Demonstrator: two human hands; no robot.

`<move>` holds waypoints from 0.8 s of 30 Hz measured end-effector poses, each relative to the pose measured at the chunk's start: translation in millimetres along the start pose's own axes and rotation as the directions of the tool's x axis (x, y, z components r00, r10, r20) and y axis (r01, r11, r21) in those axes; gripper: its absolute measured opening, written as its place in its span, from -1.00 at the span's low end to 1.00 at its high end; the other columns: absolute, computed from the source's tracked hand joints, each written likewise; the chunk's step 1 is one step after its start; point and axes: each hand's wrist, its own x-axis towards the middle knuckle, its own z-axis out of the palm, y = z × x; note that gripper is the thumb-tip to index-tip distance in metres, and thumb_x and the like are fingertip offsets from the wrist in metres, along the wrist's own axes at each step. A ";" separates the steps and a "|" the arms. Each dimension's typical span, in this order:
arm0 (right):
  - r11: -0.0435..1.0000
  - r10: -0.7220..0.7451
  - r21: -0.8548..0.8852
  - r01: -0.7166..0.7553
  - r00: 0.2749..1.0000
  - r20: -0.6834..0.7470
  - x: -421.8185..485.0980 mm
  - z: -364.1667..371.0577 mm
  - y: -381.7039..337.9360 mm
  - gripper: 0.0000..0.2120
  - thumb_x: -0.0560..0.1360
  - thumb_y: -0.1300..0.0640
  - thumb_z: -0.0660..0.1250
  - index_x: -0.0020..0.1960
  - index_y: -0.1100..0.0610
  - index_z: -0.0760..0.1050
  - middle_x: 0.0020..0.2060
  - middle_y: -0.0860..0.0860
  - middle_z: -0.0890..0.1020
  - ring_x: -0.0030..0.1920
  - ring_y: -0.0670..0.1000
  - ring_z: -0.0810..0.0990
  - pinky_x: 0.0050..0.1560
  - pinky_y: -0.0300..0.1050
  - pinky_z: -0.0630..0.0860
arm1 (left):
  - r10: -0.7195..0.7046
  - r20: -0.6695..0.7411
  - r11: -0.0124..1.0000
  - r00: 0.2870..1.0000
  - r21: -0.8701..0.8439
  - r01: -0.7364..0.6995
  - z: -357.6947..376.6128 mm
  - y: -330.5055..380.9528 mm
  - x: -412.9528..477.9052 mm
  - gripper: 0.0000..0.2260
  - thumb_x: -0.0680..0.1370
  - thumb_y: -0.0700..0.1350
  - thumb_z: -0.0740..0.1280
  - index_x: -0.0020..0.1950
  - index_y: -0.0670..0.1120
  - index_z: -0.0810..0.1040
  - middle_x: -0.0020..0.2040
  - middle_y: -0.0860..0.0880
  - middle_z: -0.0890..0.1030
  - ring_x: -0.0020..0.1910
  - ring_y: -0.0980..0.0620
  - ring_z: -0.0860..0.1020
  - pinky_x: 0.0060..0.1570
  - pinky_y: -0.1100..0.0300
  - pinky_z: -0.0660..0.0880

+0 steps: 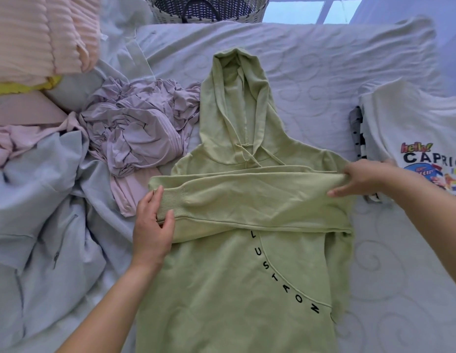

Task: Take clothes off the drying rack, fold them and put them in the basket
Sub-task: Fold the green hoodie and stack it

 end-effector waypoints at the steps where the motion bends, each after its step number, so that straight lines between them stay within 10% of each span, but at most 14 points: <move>1: 0.997 0.030 0.074 -0.024 0.996 -0.089 1.9 0.1 -3.1 -0.42 0.39 -0.42 0.26 0.12 0.04 0.37 0.04 0.01 0.48 0.23 0.12 0.45 0.27 0.12 0.28 | -0.013 -0.006 1.000 1.000 0.005 0.013 0.6 -1.4 2.4 -0.51 0.52 -0.31 0.33 0.44 -0.12 0.37 0.36 -0.17 0.38 0.37 -0.02 0.33 0.28 0.45 0.11; 4: 0.955 0.152 0.296 -0.036 0.912 -0.380 -0.8 11.4 -22.8 -0.42 0.48 -0.17 0.34 0.32 0.15 0.28 0.26 0.20 0.36 0.26 0.24 0.39 0.26 0.14 0.38 | -0.071 0.056 0.995 0.996 0.076 0.066 4.4 -12.2 11.3 -0.37 0.50 -0.29 0.36 0.52 -0.10 0.21 0.45 -0.21 0.26 0.46 -0.09 0.21 0.36 0.34 0.06; 10: 0.837 0.158 0.523 0.161 0.844 -0.512 -60.1 104.3 -55.1 -0.40 0.51 -0.05 0.32 0.47 0.05 0.19 0.43 0.18 0.21 0.41 0.22 0.25 0.40 0.22 0.14 | 0.002 0.194 0.948 0.981 0.313 -0.064 9.0 -35.6 -29.3 -0.22 0.46 -0.04 0.43 0.56 -0.14 0.09 0.52 -0.30 0.08 0.50 -0.24 0.10 0.43 -0.07 0.12; 14: 0.733 0.383 0.679 -0.039 0.849 -0.364 -124.7 200.4 -54.1 -0.53 0.53 0.01 0.31 0.40 0.05 0.36 0.21 0.15 0.50 0.23 0.18 0.47 0.36 0.30 0.11 | -0.071 0.208 0.968 0.976 0.251 0.017 -5.0 -50.2 -102.4 -0.23 0.47 -0.09 0.45 0.56 -0.11 0.08 0.52 -0.27 0.08 0.49 -0.18 0.10 0.41 0.02 0.09; 21: 0.688 0.347 0.693 -0.214 0.936 -0.055 -203.4 281.0 -87.8 -0.82 0.47 0.06 0.33 0.06 0.05 0.52 -0.06 0.00 0.63 0.06 0.07 0.56 0.27 0.07 0.16 | -0.286 0.302 0.944 0.909 0.249 0.215 -37.2 -64.4 -207.6 -0.17 0.48 -0.13 0.43 0.56 0.10 -0.04 0.49 -0.14 0.05 0.44 -0.20 0.23 0.35 0.01 0.26; 24: 0.543 0.357 0.792 -0.278 0.931 0.082 -206.1 277.3 -98.9 -0.63 0.37 -0.13 0.23 0.10 0.03 0.48 -0.04 -0.04 0.59 0.07 0.04 0.54 0.25 0.02 0.18 | -0.366 0.323 0.924 0.873 0.241 0.298 -46.8 -58.1 -224.6 -0.21 0.51 -0.13 0.40 0.53 0.14 -0.08 0.45 -0.18 0.18 0.35 -0.18 0.36 0.26 0.01 0.37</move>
